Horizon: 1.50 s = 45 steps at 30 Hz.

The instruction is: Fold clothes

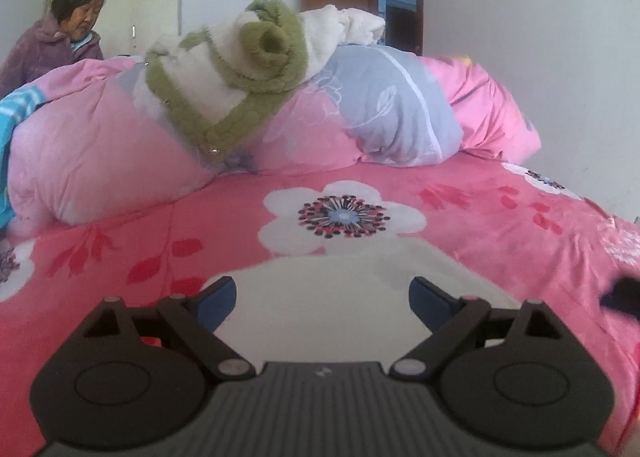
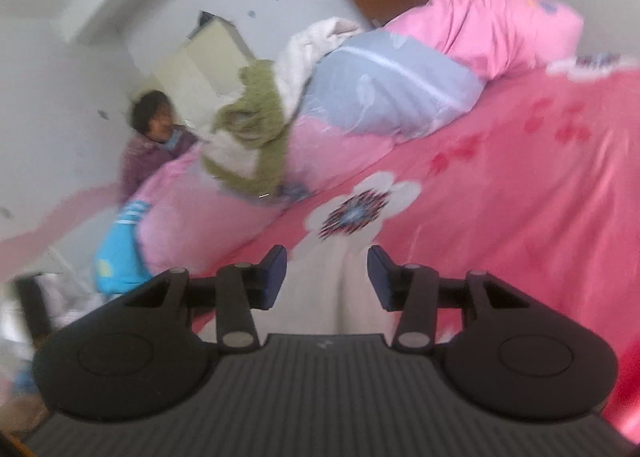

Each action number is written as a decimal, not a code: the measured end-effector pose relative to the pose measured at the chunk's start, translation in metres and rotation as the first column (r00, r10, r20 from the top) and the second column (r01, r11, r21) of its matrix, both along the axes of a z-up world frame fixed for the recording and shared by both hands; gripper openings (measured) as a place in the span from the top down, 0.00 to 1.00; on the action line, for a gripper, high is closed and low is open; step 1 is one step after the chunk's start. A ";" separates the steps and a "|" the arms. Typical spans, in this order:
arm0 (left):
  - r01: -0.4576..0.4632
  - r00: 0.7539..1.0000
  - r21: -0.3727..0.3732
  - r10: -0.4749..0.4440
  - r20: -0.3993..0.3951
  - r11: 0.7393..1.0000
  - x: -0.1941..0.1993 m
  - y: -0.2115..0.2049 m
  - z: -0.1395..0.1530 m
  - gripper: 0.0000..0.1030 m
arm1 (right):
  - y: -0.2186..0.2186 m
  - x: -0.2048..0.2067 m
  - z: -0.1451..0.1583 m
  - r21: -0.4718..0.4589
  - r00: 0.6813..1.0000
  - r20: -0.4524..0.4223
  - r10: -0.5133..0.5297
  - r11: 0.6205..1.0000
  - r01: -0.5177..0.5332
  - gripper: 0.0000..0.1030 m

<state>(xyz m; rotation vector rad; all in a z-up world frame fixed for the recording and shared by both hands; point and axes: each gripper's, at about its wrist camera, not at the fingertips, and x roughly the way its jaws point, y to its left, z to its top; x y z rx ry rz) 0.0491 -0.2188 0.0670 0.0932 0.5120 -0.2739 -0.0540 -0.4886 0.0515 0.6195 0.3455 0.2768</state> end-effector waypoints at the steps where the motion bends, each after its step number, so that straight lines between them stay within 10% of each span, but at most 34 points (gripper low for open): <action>1: 0.001 1.000 0.014 -0.001 0.006 1.000 0.003 -0.005 -0.001 0.09 | -0.001 -0.007 -0.005 0.038 1.000 0.005 0.027 0.999 -0.028 0.56; 8: 0.024 0.999 0.102 -0.021 -0.029 0.995 0.025 -0.035 -0.021 0.08 | 0.000 -0.026 -0.019 0.140 0.990 0.035 0.134 0.981 -0.138 0.41; 28: -0.028 0.991 0.069 0.037 -0.126 0.997 0.037 -0.031 -0.037 0.07 | -0.002 -0.005 -0.061 0.191 0.973 -0.115 0.199 0.966 -0.175 0.40; 32: -0.037 0.990 0.067 0.046 -0.134 0.997 0.038 -0.031 -0.036 0.07 | 0.001 -0.005 -0.062 0.201 0.977 -0.094 0.193 0.965 -0.171 0.77; 45: -0.052 0.987 0.106 0.067 -0.146 0.993 0.039 -0.044 -0.033 0.07 | -0.014 -0.014 -0.061 0.278 0.991 0.017 0.130 0.952 -0.130 0.84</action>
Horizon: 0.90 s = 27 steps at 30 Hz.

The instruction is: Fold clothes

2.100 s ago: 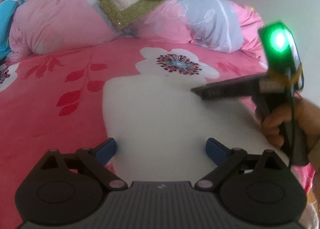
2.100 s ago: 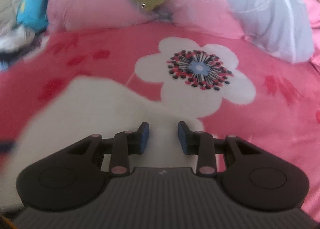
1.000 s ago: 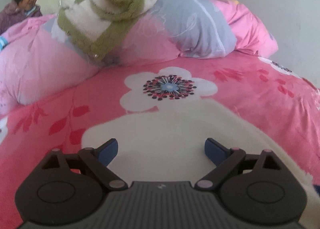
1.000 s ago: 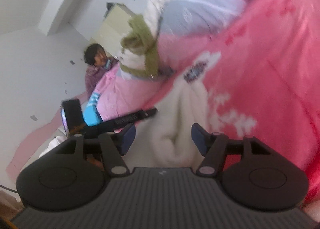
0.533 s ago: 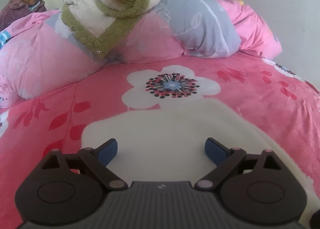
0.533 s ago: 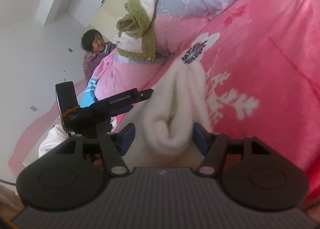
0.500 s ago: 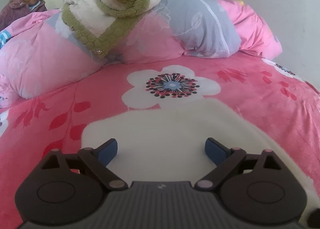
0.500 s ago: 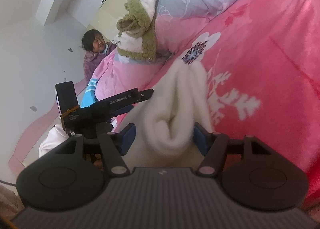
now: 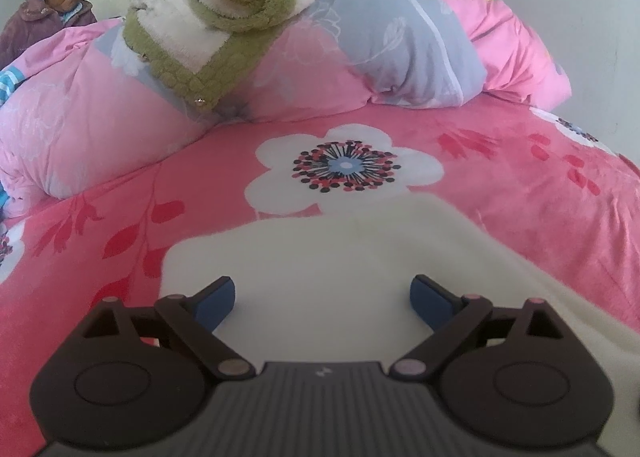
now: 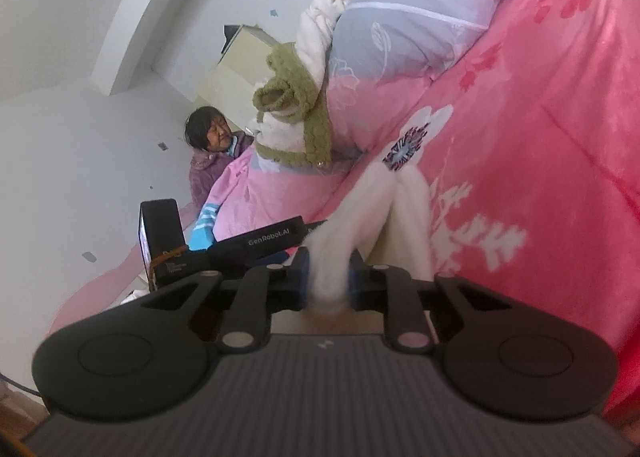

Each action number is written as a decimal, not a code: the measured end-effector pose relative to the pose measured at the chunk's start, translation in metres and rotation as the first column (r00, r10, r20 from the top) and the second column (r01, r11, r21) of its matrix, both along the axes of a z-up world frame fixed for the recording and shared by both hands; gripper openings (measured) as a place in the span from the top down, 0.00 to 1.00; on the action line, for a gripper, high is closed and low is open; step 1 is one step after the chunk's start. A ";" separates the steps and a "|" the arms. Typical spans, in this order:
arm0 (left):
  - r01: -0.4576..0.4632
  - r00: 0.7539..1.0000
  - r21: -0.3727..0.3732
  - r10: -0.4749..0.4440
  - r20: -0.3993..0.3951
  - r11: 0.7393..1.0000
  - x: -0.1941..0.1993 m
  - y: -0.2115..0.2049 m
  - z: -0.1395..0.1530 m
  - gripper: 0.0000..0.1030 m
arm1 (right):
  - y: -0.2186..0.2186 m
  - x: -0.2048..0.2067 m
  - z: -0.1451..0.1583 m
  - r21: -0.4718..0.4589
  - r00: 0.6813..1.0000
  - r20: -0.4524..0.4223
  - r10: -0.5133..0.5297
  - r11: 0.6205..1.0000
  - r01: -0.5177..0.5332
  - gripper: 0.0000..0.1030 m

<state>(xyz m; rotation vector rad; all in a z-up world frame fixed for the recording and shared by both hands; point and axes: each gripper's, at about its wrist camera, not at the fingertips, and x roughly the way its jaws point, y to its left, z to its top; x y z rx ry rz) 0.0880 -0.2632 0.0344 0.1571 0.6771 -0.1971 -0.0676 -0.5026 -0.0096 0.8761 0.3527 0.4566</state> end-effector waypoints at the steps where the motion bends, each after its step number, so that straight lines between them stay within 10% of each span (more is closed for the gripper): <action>1: -0.001 1.000 0.000 0.001 -0.001 1.000 0.000 0.000 0.000 0.07 | -0.001 0.000 0.000 0.004 1.000 0.003 -0.002 1.000 0.002 0.84; 21: 0.012 1.000 0.005 -0.012 -0.006 1.000 0.004 -0.009 -0.001 0.07 | -0.007 -0.002 -0.007 0.038 1.000 -0.016 -0.013 0.999 0.014 0.85; 27: 0.018 1.000 -0.007 -0.018 0.003 1.000 0.003 -0.009 -0.005 0.07 | -0.002 -0.003 -0.009 -0.074 0.996 -0.086 -0.018 0.997 0.012 0.84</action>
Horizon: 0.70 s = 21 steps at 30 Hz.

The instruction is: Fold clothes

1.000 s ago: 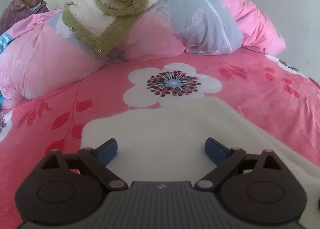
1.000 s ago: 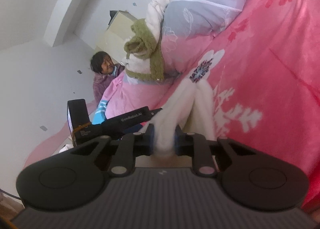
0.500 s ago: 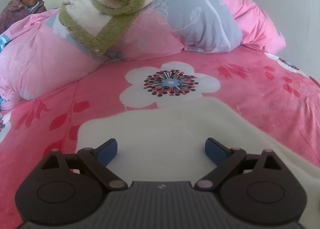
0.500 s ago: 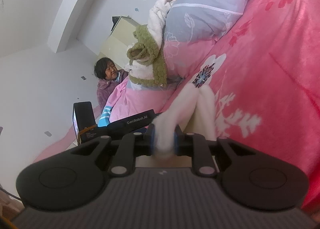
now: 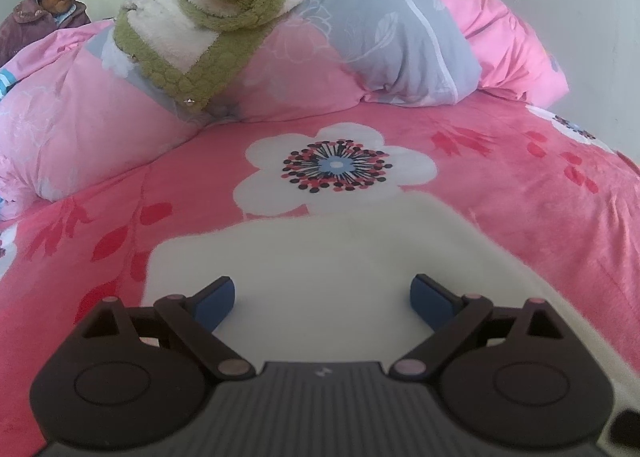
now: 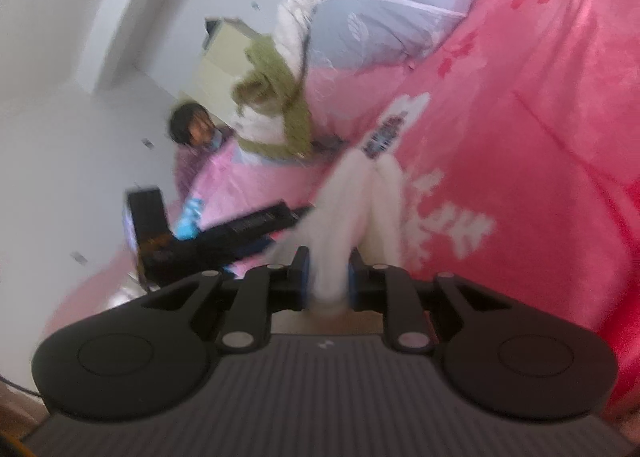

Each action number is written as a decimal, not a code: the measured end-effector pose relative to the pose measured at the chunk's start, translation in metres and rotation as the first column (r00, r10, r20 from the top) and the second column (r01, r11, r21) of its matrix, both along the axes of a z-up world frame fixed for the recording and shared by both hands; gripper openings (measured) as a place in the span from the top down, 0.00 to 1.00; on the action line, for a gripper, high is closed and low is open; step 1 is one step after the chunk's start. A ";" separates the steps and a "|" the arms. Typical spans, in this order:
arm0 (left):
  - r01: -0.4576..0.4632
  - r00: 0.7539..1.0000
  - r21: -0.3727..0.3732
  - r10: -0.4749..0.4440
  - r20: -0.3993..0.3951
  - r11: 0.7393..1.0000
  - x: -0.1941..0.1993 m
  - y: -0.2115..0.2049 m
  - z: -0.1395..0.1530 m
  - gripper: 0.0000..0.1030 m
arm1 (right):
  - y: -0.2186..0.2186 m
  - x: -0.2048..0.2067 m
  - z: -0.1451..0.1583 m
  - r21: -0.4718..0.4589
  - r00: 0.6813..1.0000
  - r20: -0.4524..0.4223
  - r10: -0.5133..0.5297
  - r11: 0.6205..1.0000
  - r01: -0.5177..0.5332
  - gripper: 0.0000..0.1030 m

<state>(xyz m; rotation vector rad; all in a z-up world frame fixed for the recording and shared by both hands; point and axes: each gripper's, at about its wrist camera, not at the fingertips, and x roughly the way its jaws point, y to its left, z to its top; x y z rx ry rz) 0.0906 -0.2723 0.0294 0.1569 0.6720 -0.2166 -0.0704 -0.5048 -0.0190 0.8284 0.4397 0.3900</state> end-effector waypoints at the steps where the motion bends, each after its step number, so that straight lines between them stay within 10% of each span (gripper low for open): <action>1: 0.002 1.000 -0.006 -0.002 0.002 1.000 -0.001 0.000 -0.001 0.07 | 0.002 -0.001 0.000 -0.037 1.000 -0.009 -0.001 0.999 0.001 0.84; 8: 0.017 1.000 -0.101 -0.017 -0.005 0.995 -0.009 0.022 0.008 0.09 | -0.003 -0.011 -0.003 -0.067 1.000 -0.020 -0.009 0.998 0.007 0.78; 15: 0.017 0.993 -0.243 0.011 0.115 0.970 -0.082 0.115 0.038 0.07 | -0.025 -0.064 0.013 -0.051 0.973 -0.052 -0.227 0.973 0.224 0.72; 21: 0.005 0.998 -0.319 0.017 0.067 0.948 -0.112 0.165 0.020 0.07 | 0.048 -0.066 0.078 -0.273 0.994 0.099 -0.044 0.960 0.069 0.72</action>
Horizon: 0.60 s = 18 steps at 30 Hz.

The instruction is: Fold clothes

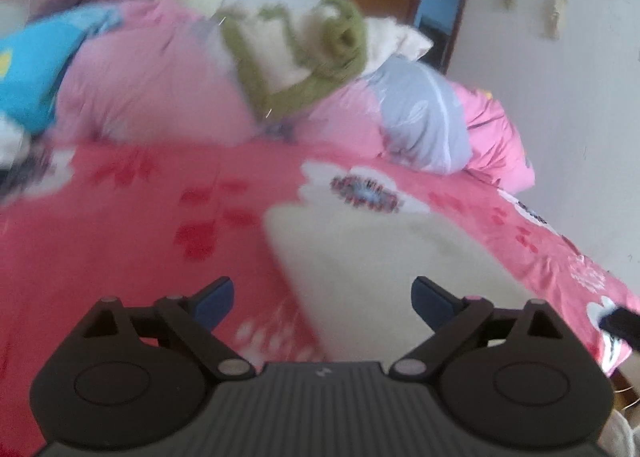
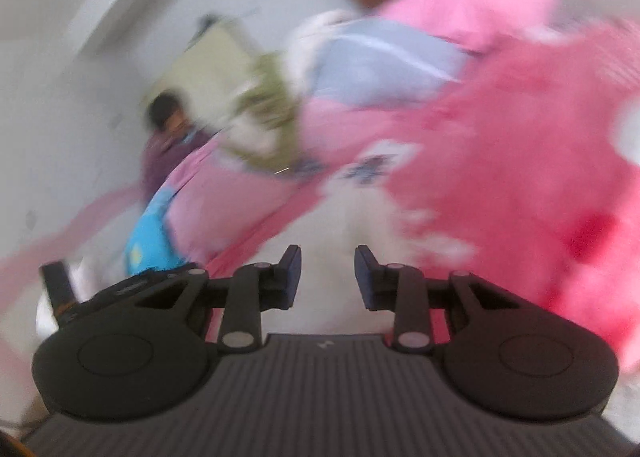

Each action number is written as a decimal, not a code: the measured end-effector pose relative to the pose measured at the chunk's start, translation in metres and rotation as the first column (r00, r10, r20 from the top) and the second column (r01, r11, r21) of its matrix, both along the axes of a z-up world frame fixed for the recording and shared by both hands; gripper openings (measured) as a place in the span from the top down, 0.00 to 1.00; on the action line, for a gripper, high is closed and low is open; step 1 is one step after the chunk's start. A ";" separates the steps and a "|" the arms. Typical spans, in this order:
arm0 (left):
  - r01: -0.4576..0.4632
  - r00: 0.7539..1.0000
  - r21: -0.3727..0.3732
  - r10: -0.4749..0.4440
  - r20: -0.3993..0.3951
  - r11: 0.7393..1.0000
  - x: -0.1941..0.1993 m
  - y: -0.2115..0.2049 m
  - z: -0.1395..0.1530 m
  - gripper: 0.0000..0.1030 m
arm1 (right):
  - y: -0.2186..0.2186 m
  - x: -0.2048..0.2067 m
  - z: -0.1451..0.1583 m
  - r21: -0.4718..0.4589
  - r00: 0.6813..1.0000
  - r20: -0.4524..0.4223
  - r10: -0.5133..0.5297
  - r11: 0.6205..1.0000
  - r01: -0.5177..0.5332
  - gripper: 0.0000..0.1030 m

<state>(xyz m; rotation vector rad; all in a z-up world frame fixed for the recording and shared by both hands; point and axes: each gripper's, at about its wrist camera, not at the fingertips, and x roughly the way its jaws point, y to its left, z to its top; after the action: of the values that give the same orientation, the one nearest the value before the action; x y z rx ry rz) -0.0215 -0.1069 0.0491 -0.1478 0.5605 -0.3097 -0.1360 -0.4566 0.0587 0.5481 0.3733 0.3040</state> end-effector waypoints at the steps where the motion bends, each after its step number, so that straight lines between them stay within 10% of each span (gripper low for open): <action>1: 0.006 1.000 -0.007 -0.006 -0.009 1.000 -0.002 0.001 -0.006 0.07 | 0.018 0.004 0.008 -0.065 1.000 0.010 0.026 0.998 -0.025 0.72; 10: 0.057 0.994 -0.069 -0.063 -0.088 0.996 -0.024 0.013 -0.055 0.06 | 0.074 0.053 -0.046 -0.328 0.989 -0.145 -0.010 0.944 -0.039 0.76; 18: 0.048 0.993 -0.162 -0.064 -0.094 0.986 -0.026 0.036 -0.065 0.09 | 0.105 0.071 0.016 -0.355 0.994 -0.094 0.058 0.931 -0.087 0.74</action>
<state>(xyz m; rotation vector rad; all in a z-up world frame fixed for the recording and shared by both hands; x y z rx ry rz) -0.0473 -0.0706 -0.0163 -0.3036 0.6392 -0.4040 -0.0650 -0.3514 0.0742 0.1866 0.5168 0.2767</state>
